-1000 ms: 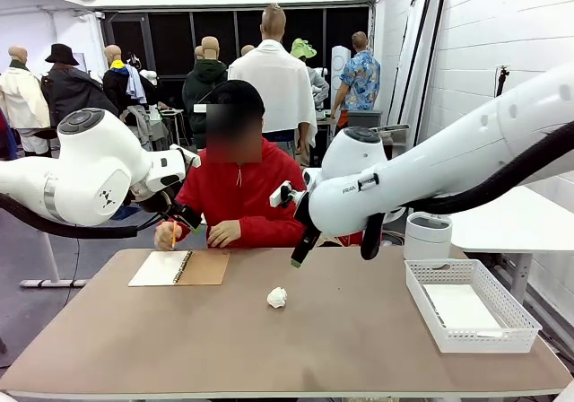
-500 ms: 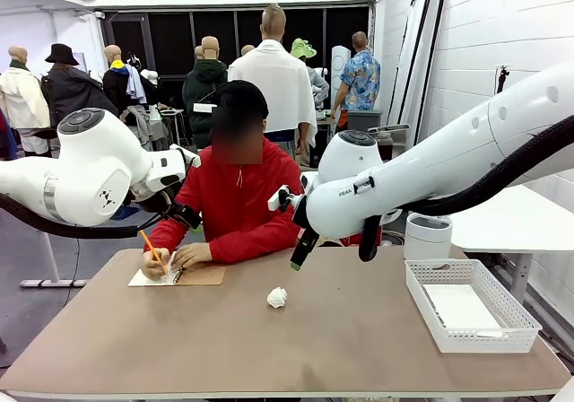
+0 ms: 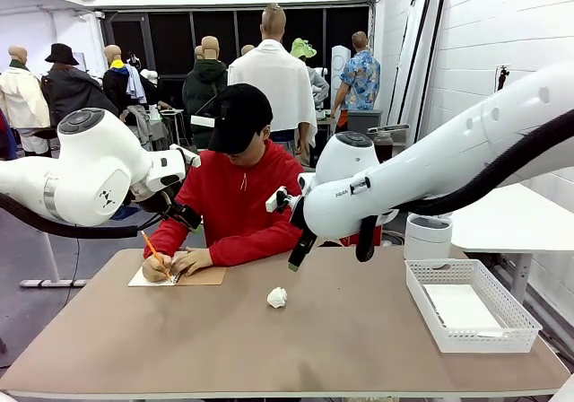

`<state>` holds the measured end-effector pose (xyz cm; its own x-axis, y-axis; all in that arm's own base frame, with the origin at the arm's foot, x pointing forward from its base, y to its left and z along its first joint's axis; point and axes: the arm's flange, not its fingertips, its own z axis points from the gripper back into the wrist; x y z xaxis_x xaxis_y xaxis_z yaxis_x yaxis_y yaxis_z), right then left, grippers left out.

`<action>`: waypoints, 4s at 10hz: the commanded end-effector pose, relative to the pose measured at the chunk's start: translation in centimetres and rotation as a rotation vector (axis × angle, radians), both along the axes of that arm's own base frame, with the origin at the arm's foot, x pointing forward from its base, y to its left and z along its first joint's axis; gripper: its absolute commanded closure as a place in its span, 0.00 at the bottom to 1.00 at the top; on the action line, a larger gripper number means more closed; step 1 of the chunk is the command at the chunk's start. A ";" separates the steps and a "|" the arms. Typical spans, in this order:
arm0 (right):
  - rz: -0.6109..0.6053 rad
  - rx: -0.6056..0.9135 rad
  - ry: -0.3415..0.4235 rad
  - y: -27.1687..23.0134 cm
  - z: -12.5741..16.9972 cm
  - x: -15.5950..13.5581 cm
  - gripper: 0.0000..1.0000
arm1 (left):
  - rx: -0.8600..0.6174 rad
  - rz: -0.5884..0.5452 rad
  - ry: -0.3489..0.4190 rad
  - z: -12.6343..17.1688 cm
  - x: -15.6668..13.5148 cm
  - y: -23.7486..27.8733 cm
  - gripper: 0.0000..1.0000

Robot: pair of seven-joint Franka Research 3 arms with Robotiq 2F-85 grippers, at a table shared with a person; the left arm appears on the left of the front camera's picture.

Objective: Sort the paper based on its condition.
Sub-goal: If a person hands you a paper, place it in the Organizing basket , and if it's crumpled, put it in the Trash can.

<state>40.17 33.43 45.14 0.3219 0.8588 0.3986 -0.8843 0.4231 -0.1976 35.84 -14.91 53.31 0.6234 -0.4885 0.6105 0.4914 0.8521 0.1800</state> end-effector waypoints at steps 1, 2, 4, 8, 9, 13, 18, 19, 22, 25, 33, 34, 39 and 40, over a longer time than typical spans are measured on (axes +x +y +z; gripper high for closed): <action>0.043 -0.025 0.019 2.2 -1.3 2.9 0.00 | 0.002 -0.002 0.002 -0.1 0.0 0.0 0.00; 0.066 -0.035 0.049 3.1 -2.2 4.0 0.00 | 0.002 -0.002 0.002 -0.1 0.0 0.0 0.00; 0.126 -0.046 0.121 4.3 -4.5 5.6 0.00 | 0.002 -0.002 0.002 -0.1 0.0 0.0 0.00; 0.174 -0.073 0.187 5.9 -8.4 7.7 0.00 | 0.002 -0.002 0.002 -0.1 0.0 0.0 0.00; 0.181 -0.075 0.185 6.1 -9.0 8.3 0.00 | 0.002 -0.002 0.002 -0.1 0.0 0.0 0.00; 0.167 -0.103 0.202 6.2 -10.6 9.5 0.00 | 0.002 -0.002 0.002 -0.1 0.0 0.0 0.00; 0.166 -0.086 0.196 5.9 -10.8 9.2 0.00 | 0.002 -0.002 0.002 -0.1 0.0 0.0 0.00; 0.172 -0.085 0.191 6.2 -11.4 9.6 0.00 | 0.002 -0.002 0.002 -0.1 0.0 0.0 0.00; 0.171 -0.072 0.200 6.5 -12.5 10.6 0.00 | 0.002 -0.002 0.002 -0.1 0.0 0.0 0.00; 0.156 -0.089 0.220 6.6 -13.2 11.1 0.00 | 0.002 -0.002 0.002 -0.1 0.0 0.0 0.00; 0.128 -0.108 0.266 6.9 -13.9 11.8 0.43 | 0.002 -0.002 0.002 -0.1 0.0 0.0 0.00; 0.129 -0.107 0.274 7.0 -14.0 11.8 0.63 | 0.002 -0.002 0.002 -0.1 0.0 0.0 0.00; 0.097 -0.101 0.272 6.3 -13.6 11.7 0.83 | 0.002 -0.002 0.002 -0.1 0.0 0.0 0.00; 0.074 -0.094 0.273 5.6 -13.1 11.7 0.83 | 0.002 -0.002 0.002 -0.1 0.0 0.0 0.00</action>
